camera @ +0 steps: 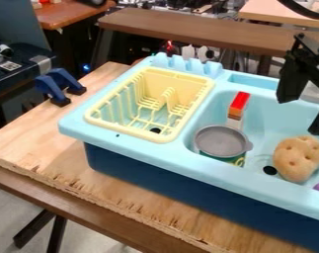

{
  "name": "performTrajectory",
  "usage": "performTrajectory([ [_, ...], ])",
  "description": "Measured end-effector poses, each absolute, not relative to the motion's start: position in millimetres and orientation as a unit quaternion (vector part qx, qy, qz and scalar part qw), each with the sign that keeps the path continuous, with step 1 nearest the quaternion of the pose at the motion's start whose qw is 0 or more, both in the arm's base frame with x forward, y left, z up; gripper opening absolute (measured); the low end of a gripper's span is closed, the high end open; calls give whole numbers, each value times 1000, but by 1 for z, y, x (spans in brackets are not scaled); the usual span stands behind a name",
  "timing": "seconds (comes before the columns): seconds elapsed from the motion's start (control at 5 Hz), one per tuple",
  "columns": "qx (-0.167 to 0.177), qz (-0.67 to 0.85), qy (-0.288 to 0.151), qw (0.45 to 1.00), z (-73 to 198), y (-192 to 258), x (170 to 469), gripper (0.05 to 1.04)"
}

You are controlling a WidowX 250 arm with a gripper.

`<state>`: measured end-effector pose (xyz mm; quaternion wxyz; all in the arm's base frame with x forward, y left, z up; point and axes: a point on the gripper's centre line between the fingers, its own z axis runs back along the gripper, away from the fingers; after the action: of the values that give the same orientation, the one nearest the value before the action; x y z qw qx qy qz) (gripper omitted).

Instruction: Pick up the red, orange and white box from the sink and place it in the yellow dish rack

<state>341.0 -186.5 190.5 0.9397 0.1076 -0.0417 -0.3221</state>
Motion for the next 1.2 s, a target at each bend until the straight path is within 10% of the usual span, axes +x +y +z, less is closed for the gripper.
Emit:
performTrajectory([
  [0.4, 137, -325, -18, 936, 176, -176, 348, 1002],
  [1.2, 88, -166, -169, 968, 191, -97, 341, 1002],
])
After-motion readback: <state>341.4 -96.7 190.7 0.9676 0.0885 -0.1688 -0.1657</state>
